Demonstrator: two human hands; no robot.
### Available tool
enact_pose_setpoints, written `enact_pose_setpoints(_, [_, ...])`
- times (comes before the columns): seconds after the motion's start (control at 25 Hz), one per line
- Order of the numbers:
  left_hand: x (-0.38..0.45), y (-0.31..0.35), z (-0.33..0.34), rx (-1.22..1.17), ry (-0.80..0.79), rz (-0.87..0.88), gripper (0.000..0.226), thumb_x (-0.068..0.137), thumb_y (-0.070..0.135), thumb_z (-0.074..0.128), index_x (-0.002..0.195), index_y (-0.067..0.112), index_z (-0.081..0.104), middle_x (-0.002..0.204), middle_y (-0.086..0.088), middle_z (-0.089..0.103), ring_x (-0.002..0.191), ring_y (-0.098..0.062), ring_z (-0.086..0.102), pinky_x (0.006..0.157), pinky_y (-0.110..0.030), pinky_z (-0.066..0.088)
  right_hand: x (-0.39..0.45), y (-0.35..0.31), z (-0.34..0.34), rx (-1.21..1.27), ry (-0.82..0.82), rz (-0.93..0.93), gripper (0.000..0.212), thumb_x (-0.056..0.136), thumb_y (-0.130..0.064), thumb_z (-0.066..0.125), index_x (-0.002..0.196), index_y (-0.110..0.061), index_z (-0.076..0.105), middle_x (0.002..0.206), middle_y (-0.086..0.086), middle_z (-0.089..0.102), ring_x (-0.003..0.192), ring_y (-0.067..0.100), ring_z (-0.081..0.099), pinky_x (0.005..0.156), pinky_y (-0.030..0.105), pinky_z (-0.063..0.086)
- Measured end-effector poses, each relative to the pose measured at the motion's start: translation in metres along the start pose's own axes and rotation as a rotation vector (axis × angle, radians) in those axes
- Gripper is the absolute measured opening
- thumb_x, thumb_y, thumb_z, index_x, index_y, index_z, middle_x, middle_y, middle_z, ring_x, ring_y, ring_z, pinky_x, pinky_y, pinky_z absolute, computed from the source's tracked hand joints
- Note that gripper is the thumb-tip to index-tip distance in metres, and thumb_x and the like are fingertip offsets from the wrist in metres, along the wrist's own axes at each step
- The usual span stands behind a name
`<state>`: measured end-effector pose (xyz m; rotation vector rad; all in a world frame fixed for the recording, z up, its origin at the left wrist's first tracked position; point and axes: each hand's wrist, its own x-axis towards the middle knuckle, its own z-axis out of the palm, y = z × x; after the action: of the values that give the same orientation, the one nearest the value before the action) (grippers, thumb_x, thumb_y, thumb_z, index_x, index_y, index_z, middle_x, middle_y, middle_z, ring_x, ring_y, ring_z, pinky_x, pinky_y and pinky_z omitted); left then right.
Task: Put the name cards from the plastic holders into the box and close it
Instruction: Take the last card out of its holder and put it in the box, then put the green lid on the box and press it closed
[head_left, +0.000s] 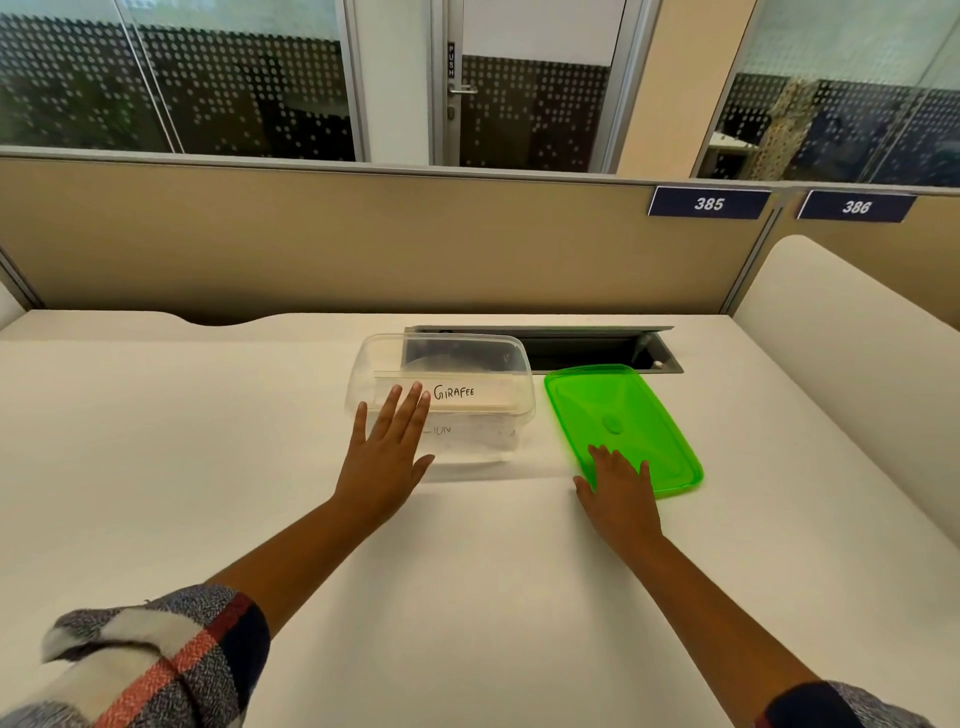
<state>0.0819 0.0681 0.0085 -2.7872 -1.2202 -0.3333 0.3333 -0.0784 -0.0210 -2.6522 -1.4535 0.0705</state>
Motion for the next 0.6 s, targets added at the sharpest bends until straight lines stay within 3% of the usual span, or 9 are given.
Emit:
enact_pose_setpoints(0.16, [-0.005, 0.007, -0.008, -0.033, 0.025, 0.011, 0.072, 0.09, 0.042, 0.047, 0.145, 0.015, 0.01, 0.156, -0.008, 0.013, 0.144, -0.03, 0.008, 0.115, -0.053, 0.009, -0.007, 0.001, 0.01, 0.118, 0.001, 0.035, 0.044, 0.097, -0.025, 0.041, 0.136, -0.007, 0.039, 0.146, 0.016, 0.04, 0.136, 0.026, 0.036, 0.11, 0.039, 0.029])
enact_pose_setpoints(0.28, [-0.019, 0.017, -0.01, 0.002, 0.105, 0.09, 0.071, 0.082, 0.036, 0.063, 0.14, 0.007, 0.034, 0.147, -0.013, 0.039, 0.135, -0.034, 0.035, 0.105, -0.056, 0.031, -0.013, 0.0, 0.004, 0.257, 0.112, 0.074, 0.023, 0.091, -0.019, 0.052, 0.107, -0.003, 0.056, 0.111, 0.022, 0.06, 0.108, 0.034, 0.056, 0.083, 0.043, 0.046])
enact_pose_setpoints(0.36, [-0.031, 0.024, -0.007, -0.003, 0.115, 0.145, 0.062, 0.088, 0.04, 0.052, 0.138, 0.006, 0.038, 0.144, -0.012, 0.043, 0.132, -0.032, 0.04, 0.103, -0.053, 0.034, -0.017, 0.0, -0.003, 0.316, 0.147, 0.074, 0.017, 0.088, -0.016, 0.056, 0.096, -0.001, 0.057, 0.095, 0.021, 0.063, 0.095, 0.035, 0.058, 0.07, 0.04, 0.045])
enact_pose_setpoints(0.48, [-0.043, 0.029, -0.006, -0.013, 0.074, 0.152, 0.064, 0.095, 0.048, 0.012, 0.139, 0.008, 0.037, 0.146, -0.009, 0.041, 0.133, -0.03, 0.039, 0.105, -0.049, 0.034, -0.025, -0.006, -0.02, 0.467, 0.25, 0.063, 0.011, 0.085, -0.013, 0.061, 0.089, -0.003, 0.058, 0.082, 0.02, 0.064, 0.081, 0.036, 0.058, 0.059, 0.03, 0.034])
enact_pose_setpoints(0.6, [-0.056, 0.033, -0.001, -0.164, 0.036, 0.097, 0.07, 0.091, 0.053, 0.006, 0.144, 0.01, 0.023, 0.152, -0.003, 0.019, 0.141, -0.028, 0.019, 0.112, -0.046, 0.02, -0.035, -0.014, -0.044, 0.56, 0.351, 0.057, 0.01, 0.084, -0.016, 0.063, 0.087, -0.007, 0.059, 0.083, 0.013, 0.066, 0.079, 0.032, 0.059, 0.06, 0.029, 0.035])
